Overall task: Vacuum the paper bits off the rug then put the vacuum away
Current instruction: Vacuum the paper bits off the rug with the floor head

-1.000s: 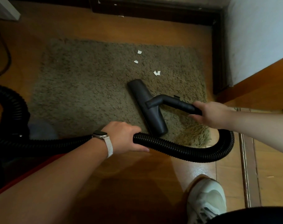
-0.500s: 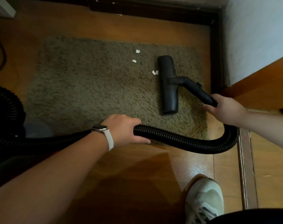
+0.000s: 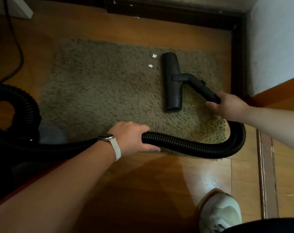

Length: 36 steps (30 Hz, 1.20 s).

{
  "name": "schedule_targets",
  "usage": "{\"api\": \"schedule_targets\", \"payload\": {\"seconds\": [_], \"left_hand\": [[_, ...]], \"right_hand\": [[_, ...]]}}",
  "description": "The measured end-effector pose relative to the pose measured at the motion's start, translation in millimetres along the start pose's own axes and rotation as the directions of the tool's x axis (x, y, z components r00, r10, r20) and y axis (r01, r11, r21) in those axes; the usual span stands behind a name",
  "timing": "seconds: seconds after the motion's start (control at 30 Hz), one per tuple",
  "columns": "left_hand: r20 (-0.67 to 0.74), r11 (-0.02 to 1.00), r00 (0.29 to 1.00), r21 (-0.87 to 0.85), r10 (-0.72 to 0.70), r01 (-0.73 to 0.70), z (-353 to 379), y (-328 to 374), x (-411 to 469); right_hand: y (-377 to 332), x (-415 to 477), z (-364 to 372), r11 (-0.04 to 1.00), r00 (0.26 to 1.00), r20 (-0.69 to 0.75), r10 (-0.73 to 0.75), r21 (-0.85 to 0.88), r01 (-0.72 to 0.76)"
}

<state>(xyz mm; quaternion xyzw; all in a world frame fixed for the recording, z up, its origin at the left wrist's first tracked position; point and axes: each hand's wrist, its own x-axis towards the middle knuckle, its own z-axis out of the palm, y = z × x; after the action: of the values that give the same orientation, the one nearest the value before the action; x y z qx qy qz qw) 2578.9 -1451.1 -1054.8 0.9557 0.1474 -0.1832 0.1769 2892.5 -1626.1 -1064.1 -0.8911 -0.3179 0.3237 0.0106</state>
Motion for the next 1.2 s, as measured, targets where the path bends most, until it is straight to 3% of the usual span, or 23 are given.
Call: {"api": "schedule_targets", "payload": {"seconds": [0.3,0.73,1.2], "left_hand": [[0.001,0.999,1.000,-0.034,-0.012,0.012,-5,-1,-1],[0.012,0.999,1.000,-0.039,0.012,-0.011,-6,3,8],[0.031,0.997,0.998,-0.056,-0.046,0.047,0,-4,-11]], "right_hand": [[-20,5,-7,0.997,0.995,-0.078,-0.069,0.037,0.073],[16,-9,-7,0.995,0.994,-0.072,0.079,0.060,-0.074],[-52,27,-8,0.992,0.997,-0.002,-0.075,-0.102,0.074]]}}
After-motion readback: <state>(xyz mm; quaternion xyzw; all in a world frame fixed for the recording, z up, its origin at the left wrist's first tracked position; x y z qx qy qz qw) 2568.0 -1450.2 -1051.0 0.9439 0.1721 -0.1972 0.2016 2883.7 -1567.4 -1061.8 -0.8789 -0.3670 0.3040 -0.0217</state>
